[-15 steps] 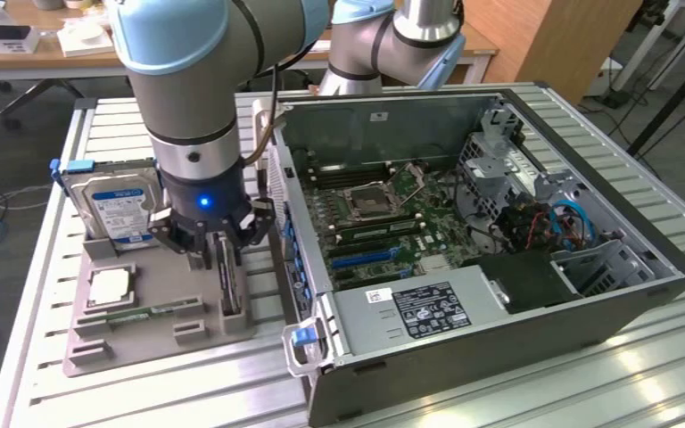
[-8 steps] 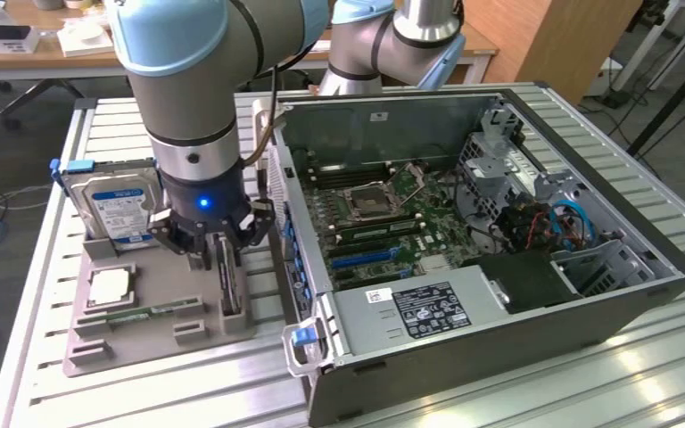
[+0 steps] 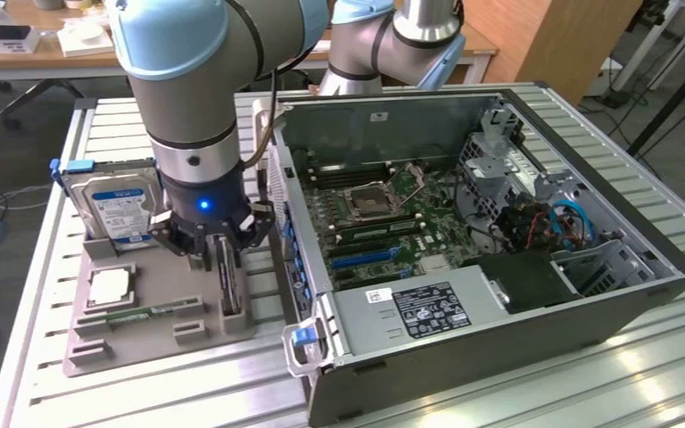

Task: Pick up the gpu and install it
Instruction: 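Reach for the gpu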

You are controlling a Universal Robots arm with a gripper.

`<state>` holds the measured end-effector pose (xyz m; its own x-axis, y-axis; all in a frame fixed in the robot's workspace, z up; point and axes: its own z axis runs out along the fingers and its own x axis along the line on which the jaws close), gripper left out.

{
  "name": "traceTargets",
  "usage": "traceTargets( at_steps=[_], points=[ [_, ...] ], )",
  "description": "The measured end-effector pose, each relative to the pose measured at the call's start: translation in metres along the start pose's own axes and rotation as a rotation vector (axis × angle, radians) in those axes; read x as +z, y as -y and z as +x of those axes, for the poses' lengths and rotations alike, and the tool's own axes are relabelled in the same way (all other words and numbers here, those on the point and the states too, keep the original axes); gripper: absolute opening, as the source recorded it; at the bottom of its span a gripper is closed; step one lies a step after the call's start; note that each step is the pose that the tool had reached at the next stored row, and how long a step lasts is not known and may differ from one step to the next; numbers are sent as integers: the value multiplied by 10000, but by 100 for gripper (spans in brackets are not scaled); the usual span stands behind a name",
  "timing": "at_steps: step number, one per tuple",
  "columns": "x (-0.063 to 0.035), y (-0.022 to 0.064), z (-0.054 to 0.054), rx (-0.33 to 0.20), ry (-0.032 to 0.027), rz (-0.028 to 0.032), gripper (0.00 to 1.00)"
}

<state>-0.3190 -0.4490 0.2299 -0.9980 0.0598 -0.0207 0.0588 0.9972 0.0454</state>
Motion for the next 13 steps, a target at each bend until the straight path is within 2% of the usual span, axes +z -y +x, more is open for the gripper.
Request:
traceTargets(
  at_steps=[12, 13],
  points=[
    [0, 0, 0, 0, 0, 0, 42],
    [0, 0, 0, -1, 0, 0, 35]
  ],
)
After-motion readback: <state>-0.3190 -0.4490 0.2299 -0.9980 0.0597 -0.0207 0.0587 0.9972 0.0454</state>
